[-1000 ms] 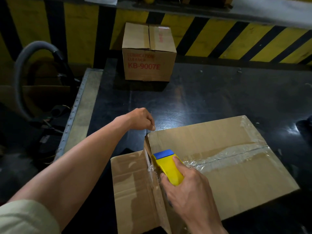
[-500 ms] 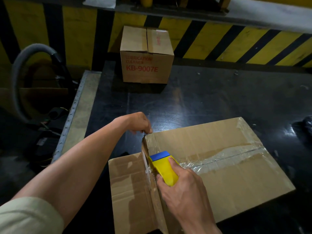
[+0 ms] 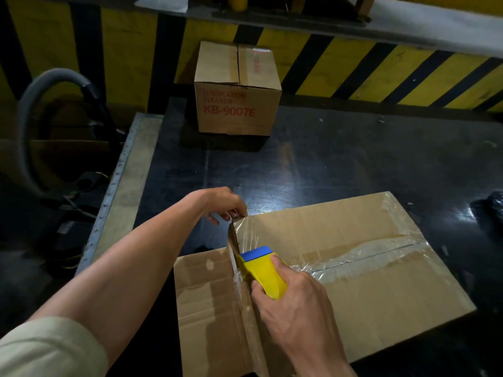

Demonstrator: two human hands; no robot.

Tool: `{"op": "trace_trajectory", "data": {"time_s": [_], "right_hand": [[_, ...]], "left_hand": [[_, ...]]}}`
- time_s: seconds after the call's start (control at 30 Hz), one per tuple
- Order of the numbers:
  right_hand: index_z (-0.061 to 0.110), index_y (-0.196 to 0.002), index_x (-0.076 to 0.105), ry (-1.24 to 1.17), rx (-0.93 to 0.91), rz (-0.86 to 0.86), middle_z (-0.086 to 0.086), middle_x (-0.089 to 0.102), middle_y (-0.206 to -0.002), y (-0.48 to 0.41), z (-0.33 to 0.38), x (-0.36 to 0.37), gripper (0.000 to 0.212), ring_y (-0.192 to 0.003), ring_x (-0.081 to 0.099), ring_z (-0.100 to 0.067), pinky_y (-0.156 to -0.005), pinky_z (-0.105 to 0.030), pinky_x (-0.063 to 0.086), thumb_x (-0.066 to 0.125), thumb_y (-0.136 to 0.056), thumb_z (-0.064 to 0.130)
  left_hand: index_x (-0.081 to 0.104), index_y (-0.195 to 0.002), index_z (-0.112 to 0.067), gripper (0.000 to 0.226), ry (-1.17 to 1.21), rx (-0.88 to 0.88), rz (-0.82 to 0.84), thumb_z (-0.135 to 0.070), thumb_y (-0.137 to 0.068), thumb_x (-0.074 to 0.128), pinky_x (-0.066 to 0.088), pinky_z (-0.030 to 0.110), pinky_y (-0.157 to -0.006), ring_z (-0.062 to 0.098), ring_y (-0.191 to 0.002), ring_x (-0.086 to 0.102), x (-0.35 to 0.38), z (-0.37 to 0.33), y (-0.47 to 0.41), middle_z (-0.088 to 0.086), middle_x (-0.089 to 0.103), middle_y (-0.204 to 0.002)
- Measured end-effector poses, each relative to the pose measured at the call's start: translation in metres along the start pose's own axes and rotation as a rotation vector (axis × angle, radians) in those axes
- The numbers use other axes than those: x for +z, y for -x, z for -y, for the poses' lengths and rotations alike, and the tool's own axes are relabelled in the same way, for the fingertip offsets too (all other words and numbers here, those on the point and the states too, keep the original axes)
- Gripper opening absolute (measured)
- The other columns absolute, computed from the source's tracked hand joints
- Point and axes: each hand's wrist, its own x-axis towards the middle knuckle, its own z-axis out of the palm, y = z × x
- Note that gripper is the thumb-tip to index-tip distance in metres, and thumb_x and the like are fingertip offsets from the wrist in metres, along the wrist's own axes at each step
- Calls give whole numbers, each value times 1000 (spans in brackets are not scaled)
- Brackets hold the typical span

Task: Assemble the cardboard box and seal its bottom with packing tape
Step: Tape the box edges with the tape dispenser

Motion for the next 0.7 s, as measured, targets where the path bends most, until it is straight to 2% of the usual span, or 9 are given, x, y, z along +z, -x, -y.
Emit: {"op": "trace_trajectory", "data": {"time_s": [0.1, 0.17, 0.27, 0.33, 0.4, 0.5, 0.6, 0.7], "right_hand": [[42, -148, 37, 17, 9, 22, 1, 55, -96, -1, 1, -2, 68, -95, 57, -17, -81, -29, 50, 53, -85, 63], [42, -147, 37, 30, 11, 38, 0, 55, -100, -1, 3, -3, 67, -99, 56, -17, -84, -28, 49, 53, -85, 62], [43, -147, 37, 25, 9, 41, 1, 55, -106, -1, 3, -5, 66, -104, 56, -16, -88, -28, 47, 53, -86, 62], [42, -147, 37, 27, 5, 33, 0, 56, -106, -2, 2, -5, 66, -105, 56, -17, -88, -28, 48, 53, -86, 62], [41, -147, 38, 24, -7, 19, 0, 56, -104, 0, 1, -5, 67, -102, 57, -18, -86, -29, 48, 53, -86, 62], [39, -146, 42, 18, -40, -16, -1, 58, -100, 1, 0, -2, 66, -97, 58, -18, -81, -27, 48, 53, -85, 62], [37, -141, 49, 40, -66, -52, 0, 59, -90, 0, -1, 0, 63, -83, 57, -18, -67, -26, 44, 52, -84, 63], [34, -145, 44, 1, -62, -68, -2, 63, -92, 1, -1, 0, 69, -86, 61, -20, -71, -30, 50, 51, -84, 64]], "left_hand": [[73, -98, -16, 23, 0, -27, 12, -33, -82, 74, 57, 41, -88, 16, -94, 65, -2, 2, -3, -1, 71, -95], [72, -107, -18, 32, -18, -43, 30, -36, -80, 75, 57, 37, -82, 14, -88, 63, -3, 3, -4, -3, 71, -96], [71, -113, -17, 31, -33, -3, 40, -30, -85, 73, 50, 30, -70, 13, -76, 58, -2, 3, -1, -4, 67, -82], [70, -107, -18, 20, -45, 93, -31, -21, -88, 71, 51, 28, -69, 16, -87, 64, -1, 3, 1, -3, 69, -91], [72, -96, -22, 12, -91, 252, -188, -14, -90, 67, 52, 27, -70, 17, -94, 67, 1, 2, 6, -3, 70, -96], [78, -95, -24, 15, -313, 540, -394, -14, -90, 67, 56, 31, -81, 10, -89, 67, 11, -2, 24, -8, 73, -96], [80, -102, -28, 14, -568, 697, -401, -27, -92, 71, 56, 33, -84, 9, -93, 67, 25, -1, 39, -11, 75, -106], [78, -112, -31, 21, -641, 704, -368, -32, -95, 66, 55, 41, -91, 15, -107, 70, 32, 16, 40, -12, 75, -117]]}}
